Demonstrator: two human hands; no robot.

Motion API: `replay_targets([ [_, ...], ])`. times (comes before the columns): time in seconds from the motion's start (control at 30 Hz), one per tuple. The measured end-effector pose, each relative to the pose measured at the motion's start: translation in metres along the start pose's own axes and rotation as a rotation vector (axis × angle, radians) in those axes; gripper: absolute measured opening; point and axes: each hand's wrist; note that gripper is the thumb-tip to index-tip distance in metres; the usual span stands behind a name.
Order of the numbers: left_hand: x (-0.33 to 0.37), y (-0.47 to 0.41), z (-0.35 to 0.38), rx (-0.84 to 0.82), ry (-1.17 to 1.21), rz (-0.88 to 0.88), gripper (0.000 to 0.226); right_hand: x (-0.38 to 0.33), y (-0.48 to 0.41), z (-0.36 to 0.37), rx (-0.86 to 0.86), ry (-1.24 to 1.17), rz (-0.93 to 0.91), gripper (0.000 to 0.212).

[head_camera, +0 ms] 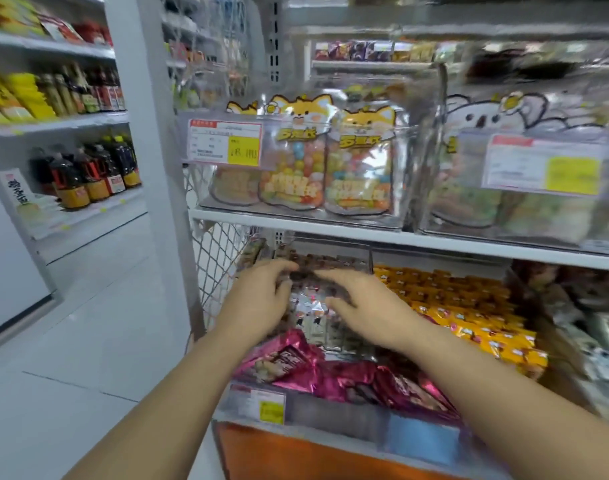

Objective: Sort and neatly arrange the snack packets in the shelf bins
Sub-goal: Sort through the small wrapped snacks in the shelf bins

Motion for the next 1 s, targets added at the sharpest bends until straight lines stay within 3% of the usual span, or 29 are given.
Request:
replay_targets([
  [0.23,0.105,0.019,-0.003,-0.048,0.097,0.158,0.026,0.033,0.102,-0.064,0.227,0.124,-0.025,0.03],
  [0.5,0.218,0.05,0.069,-0.236,0.115,0.326,0.024,0.095,0.204,-0.129,0.37,0.201,0.182,0.023],
  [0.67,0.262,0.063,0.128,-0.345,0.025,0.478,0.037,0.144,0.247,-0.15,0.409,0.263,0.389,0.032],
  [0.77,0.277,0.06,0.153,-0.402,-0.139,0.618,0.063,0.164,0.258,-0.155,0.436,0.29,0.458,0.043],
  [0.87,0.286,0.053,0.173,-0.462,-0.307,0.697,0.084,0.175,0.26,-0.153,0.333,0.28,0.482,0.062],
  [1.0,0.297,0.042,0.192,-0.529,-0.413,0.671,0.095,0.186,0.248,-0.151,0.197,0.299,0.48,0.08],
])
Point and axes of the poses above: each hand's wrist, its own y-axis away from the middle knuckle, its own z-axis out of the palm, x = y × z, and after that the axes turned 10 degrees about x, right-handed
